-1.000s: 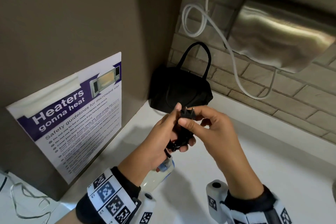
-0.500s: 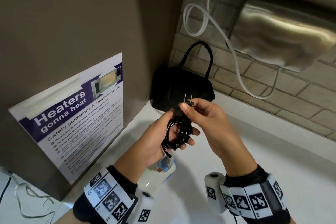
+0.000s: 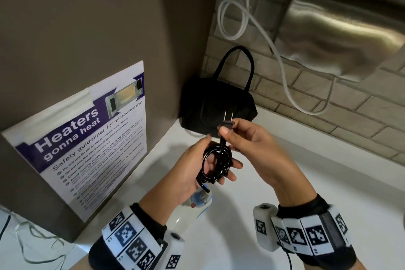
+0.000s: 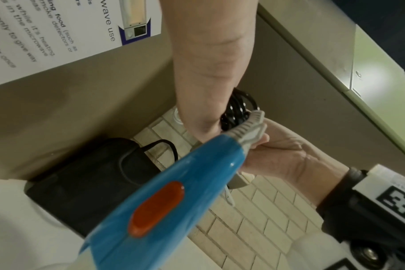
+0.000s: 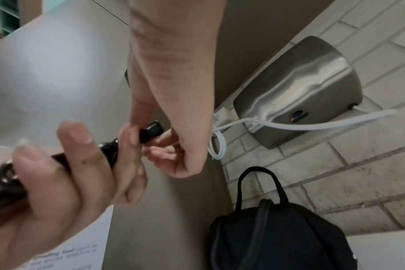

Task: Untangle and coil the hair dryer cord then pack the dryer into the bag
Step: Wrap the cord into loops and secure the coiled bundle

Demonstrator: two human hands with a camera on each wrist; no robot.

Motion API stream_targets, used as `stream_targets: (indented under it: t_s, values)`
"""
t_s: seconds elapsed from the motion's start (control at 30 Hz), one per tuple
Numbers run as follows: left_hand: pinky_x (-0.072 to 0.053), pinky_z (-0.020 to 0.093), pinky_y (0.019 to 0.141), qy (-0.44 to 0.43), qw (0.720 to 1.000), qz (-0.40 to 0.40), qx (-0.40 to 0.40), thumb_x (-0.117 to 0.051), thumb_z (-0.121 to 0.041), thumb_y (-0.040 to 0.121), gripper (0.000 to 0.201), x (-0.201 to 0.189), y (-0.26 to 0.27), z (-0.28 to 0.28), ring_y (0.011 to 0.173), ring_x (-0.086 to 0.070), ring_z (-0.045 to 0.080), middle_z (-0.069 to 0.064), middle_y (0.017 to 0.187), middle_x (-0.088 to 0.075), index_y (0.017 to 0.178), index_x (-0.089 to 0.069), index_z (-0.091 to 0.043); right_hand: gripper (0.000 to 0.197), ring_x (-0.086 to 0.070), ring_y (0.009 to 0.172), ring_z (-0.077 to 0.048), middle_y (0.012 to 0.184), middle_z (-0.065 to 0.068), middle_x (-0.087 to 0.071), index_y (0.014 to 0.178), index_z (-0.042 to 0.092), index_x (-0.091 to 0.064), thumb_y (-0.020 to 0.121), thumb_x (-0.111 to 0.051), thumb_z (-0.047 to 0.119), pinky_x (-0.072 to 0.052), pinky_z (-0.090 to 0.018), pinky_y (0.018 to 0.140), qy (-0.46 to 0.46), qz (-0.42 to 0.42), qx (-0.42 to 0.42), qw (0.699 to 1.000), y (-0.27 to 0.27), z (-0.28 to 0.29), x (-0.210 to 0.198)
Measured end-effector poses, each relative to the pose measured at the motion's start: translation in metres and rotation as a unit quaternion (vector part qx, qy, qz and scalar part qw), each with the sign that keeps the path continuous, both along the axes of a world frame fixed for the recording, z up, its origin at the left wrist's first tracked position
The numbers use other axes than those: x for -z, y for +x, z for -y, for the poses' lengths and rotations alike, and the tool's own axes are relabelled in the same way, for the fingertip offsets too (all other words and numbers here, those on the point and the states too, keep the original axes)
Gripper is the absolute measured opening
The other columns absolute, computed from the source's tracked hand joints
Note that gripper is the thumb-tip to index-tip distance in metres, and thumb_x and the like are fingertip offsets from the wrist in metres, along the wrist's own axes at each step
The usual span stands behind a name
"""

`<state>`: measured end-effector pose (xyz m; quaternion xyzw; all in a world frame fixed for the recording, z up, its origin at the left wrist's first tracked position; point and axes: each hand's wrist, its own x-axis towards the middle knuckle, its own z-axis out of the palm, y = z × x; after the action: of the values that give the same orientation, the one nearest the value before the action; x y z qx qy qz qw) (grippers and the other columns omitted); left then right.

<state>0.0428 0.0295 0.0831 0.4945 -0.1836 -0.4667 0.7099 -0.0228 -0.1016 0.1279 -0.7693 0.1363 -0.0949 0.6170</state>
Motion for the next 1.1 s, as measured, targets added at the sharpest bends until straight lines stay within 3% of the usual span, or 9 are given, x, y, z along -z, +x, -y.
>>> stream_targets:
  t_s: [0.1,0.23,0.3,0.43,0.57,0.73,0.93,1.03,1.1]
  values:
    - [-0.046,0.029,0.052,0.017,1.000,0.013,-0.014,-0.018,-0.050,0.100,0.062,0.001,0.001,0.004,0.066,-0.066,0.034,0.026,0.094,-0.072,0.109,-0.064,-0.009,0.028,-0.058,0.081,-0.025,0.098,-0.026,-0.062,0.104,0.010,-0.064,0.088,-0.061,0.033,-0.048,-0.042,0.078,-0.020,-0.015,-0.033,0.999,-0.009,-0.002,-0.006]
    - [-0.048,0.027,0.050,0.023,0.999,0.034,-0.027,-0.016,-0.059,0.096,0.063,0.002,0.001,0.007,0.066,-0.068,0.037,0.026,0.090,-0.073,0.103,-0.063,-0.017,0.024,-0.055,0.077,-0.029,0.099,-0.028,-0.063,0.102,0.016,-0.066,0.088,-0.061,0.034,-0.044,-0.042,0.072,-0.047,-0.015,-0.059,0.997,-0.013,-0.003,-0.012]
    - [-0.050,0.027,0.051,0.021,0.999,0.035,-0.026,-0.014,-0.062,0.094,0.062,0.001,0.001,0.006,0.062,-0.068,0.036,0.028,0.088,-0.072,0.107,-0.057,-0.020,0.022,-0.055,0.072,-0.027,0.090,-0.021,-0.067,0.102,0.015,-0.066,0.090,-0.061,0.032,-0.046,-0.039,0.069,-0.065,-0.032,-0.084,0.994,-0.014,-0.002,-0.015]
    - [-0.054,0.031,0.056,0.007,0.999,0.044,-0.004,-0.013,-0.066,0.089,0.064,0.002,0.000,0.002,0.062,-0.068,0.037,0.031,0.089,-0.071,0.112,-0.053,-0.022,0.009,-0.056,0.071,-0.002,0.074,0.021,-0.066,0.094,0.034,-0.066,0.091,-0.059,0.029,-0.041,-0.022,0.064,-0.107,-0.063,-0.108,0.986,-0.016,0.002,-0.017]
    - [-0.053,0.031,0.053,-0.004,0.998,0.055,0.018,-0.015,-0.073,0.078,0.078,0.005,-0.002,0.001,0.062,-0.067,0.038,0.034,0.092,-0.069,0.122,-0.048,-0.018,0.008,-0.051,0.064,-0.011,0.072,0.006,-0.061,0.089,0.032,-0.066,0.090,-0.062,0.026,-0.039,-0.022,0.056,-0.061,-0.075,-0.121,0.988,-0.017,0.004,-0.013]
    - [-0.049,0.048,0.095,-0.023,0.994,0.102,-0.013,-0.046,-0.089,0.058,0.094,0.031,0.018,-0.018,0.101,-0.067,0.038,0.024,0.111,-0.068,0.127,-0.045,-0.026,0.029,-0.059,0.067,-0.010,0.081,0.002,-0.065,0.109,0.009,-0.064,0.085,-0.062,0.024,-0.047,-0.017,0.054,0.054,-0.042,-0.054,0.996,-0.019,0.008,-0.007]
    - [-0.045,0.031,0.101,0.148,0.924,0.312,0.162,-0.077,-0.050,0.067,0.074,0.065,0.035,-0.050,0.114,-0.059,0.009,-0.003,0.122,-0.063,0.128,-0.036,-0.048,0.024,-0.056,0.066,-0.006,0.082,0.000,-0.057,0.102,0.016,-0.069,0.081,-0.065,0.026,-0.054,-0.020,0.066,0.150,0.030,0.053,0.987,-0.019,0.018,0.000]
    - [-0.052,0.041,0.094,0.160,0.956,0.227,0.093,-0.071,-0.033,0.082,0.057,0.081,0.027,-0.042,0.108,-0.065,0.021,0.008,0.115,-0.068,0.132,-0.042,-0.035,0.012,-0.058,0.070,-0.008,0.068,0.007,-0.060,0.092,0.020,-0.069,0.082,-0.064,0.025,-0.055,-0.021,0.069,0.168,0.044,0.093,0.980,-0.020,0.018,0.009]
    - [-0.057,0.036,0.086,0.165,0.959,0.218,0.072,-0.066,-0.026,0.088,0.041,0.083,0.021,-0.031,0.106,-0.065,0.025,0.011,0.113,-0.067,0.124,-0.048,-0.034,0.006,-0.059,0.068,-0.007,0.062,0.011,-0.060,0.091,0.017,-0.066,0.088,-0.061,0.019,-0.055,-0.022,0.073,0.174,0.051,0.119,0.976,-0.022,0.021,0.017]
